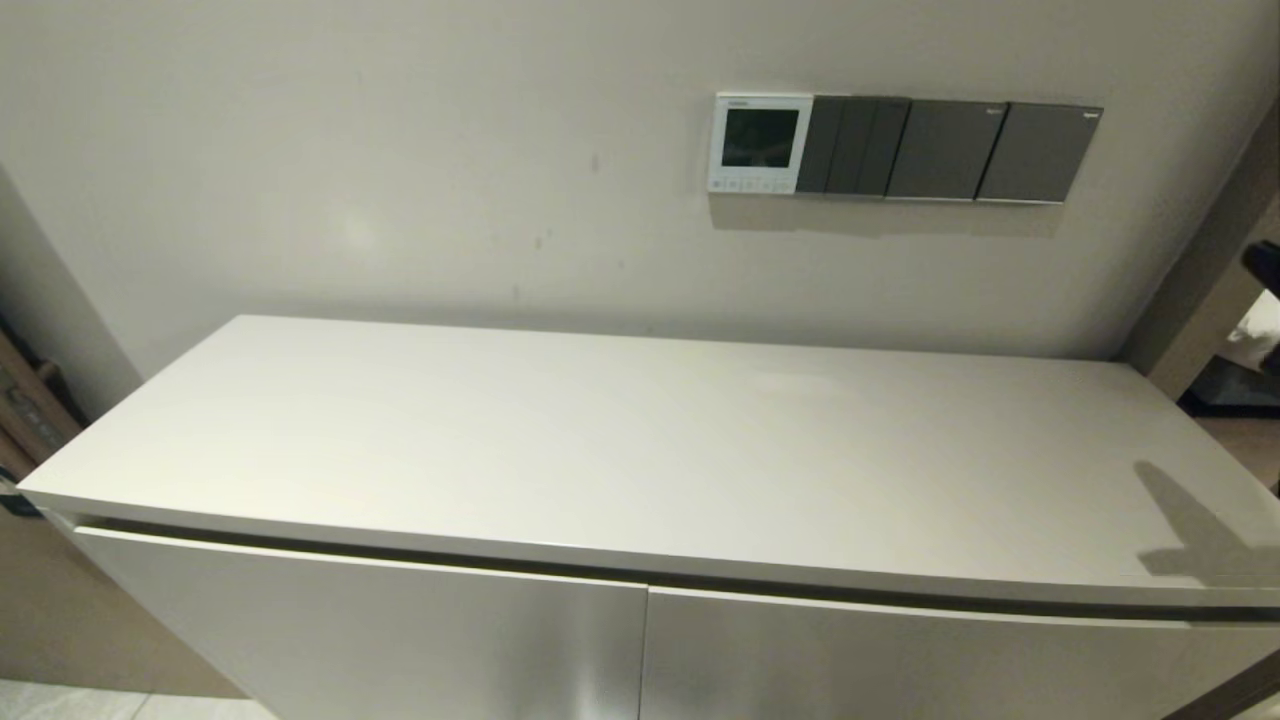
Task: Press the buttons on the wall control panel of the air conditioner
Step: Turn on the central air conditioner
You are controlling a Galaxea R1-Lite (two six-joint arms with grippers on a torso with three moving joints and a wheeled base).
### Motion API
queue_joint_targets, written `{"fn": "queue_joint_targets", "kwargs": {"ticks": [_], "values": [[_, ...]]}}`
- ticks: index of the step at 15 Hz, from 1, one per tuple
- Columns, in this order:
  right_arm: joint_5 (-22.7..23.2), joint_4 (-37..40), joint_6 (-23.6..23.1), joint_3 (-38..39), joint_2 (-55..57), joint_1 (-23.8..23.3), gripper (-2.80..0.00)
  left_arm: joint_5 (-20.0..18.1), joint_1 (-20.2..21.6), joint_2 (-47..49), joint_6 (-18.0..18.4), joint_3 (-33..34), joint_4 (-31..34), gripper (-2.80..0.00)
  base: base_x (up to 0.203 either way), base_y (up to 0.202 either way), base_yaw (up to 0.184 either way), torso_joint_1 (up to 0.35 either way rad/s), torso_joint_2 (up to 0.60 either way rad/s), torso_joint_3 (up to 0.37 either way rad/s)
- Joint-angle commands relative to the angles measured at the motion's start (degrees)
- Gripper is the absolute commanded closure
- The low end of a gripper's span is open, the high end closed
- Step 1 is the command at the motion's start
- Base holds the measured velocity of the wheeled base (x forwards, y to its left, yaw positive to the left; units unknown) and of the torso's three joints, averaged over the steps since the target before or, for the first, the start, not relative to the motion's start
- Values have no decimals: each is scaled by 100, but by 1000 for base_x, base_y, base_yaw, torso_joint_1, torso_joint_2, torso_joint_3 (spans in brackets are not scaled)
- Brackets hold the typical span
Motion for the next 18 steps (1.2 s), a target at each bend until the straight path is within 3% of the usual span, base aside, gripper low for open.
{"fn": "queue_joint_targets", "kwargs": {"ticks": [1,7,13,18], "values": [[-457,-141,-16,-387,795,448,0,1,2,2,0,0,-1,0,0,0,0,0,0,0],[-1348,-603,-20,-1049,1981,649,0,1,2,2,0,0,-1,0,0,0,0,0,0,0],[-2198,-630,-33,-1773,2822,1323,0,1,2,7,0,0,-5,0,0,0,0,0,0,0],[-2253,-645,-48,-2434,3446,1619,0,1,2,3,0,0,-4,0,0,0,0,0,0,0]]}}
